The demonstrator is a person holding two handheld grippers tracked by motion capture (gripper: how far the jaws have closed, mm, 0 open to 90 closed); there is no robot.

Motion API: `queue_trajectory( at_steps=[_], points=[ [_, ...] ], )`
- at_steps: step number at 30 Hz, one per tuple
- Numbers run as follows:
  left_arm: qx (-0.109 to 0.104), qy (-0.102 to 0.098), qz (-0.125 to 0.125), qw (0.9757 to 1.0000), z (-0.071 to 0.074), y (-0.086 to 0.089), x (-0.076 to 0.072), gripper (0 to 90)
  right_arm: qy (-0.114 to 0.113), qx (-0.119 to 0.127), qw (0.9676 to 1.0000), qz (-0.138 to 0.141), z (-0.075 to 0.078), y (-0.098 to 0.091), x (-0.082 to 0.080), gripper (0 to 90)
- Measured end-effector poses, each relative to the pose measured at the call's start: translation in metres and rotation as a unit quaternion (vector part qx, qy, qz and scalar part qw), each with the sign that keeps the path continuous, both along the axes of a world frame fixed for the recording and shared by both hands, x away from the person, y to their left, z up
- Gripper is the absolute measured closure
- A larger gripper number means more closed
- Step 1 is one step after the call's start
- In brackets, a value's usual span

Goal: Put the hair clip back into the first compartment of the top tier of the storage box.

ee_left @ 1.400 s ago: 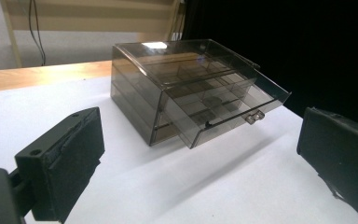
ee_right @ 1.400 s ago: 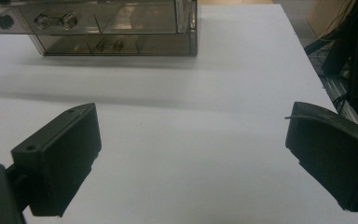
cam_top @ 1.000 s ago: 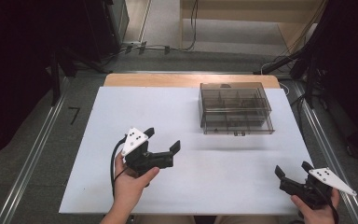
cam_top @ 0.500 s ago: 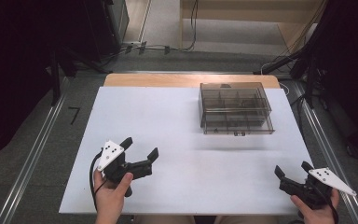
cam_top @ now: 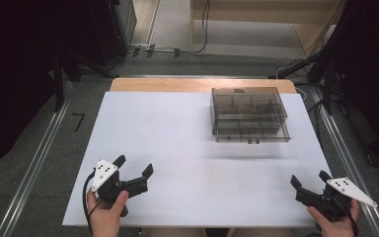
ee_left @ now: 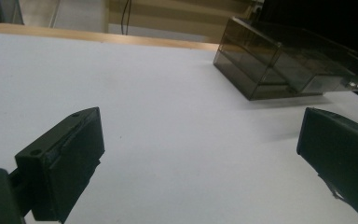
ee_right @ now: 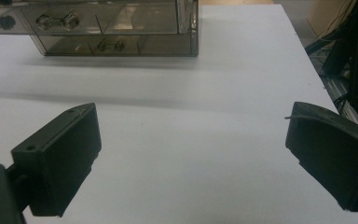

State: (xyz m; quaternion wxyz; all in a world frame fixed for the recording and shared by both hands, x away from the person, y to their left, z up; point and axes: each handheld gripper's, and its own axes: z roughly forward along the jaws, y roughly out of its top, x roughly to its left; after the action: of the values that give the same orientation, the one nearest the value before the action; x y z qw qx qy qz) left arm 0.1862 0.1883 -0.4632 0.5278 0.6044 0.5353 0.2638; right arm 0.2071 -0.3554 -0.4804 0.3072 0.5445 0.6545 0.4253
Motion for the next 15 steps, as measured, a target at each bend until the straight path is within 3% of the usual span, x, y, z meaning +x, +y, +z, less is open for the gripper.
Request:
queue_trajectory(
  at_steps=[15],
  points=[
    [0.030, 0.002, 0.027, 0.9992, -0.019, 0.014, -0.001, 0.9, 0.002, 0.000, 1.0000, 0.002, 0.000, 0.000, 0.000, 1.8]
  ],
)
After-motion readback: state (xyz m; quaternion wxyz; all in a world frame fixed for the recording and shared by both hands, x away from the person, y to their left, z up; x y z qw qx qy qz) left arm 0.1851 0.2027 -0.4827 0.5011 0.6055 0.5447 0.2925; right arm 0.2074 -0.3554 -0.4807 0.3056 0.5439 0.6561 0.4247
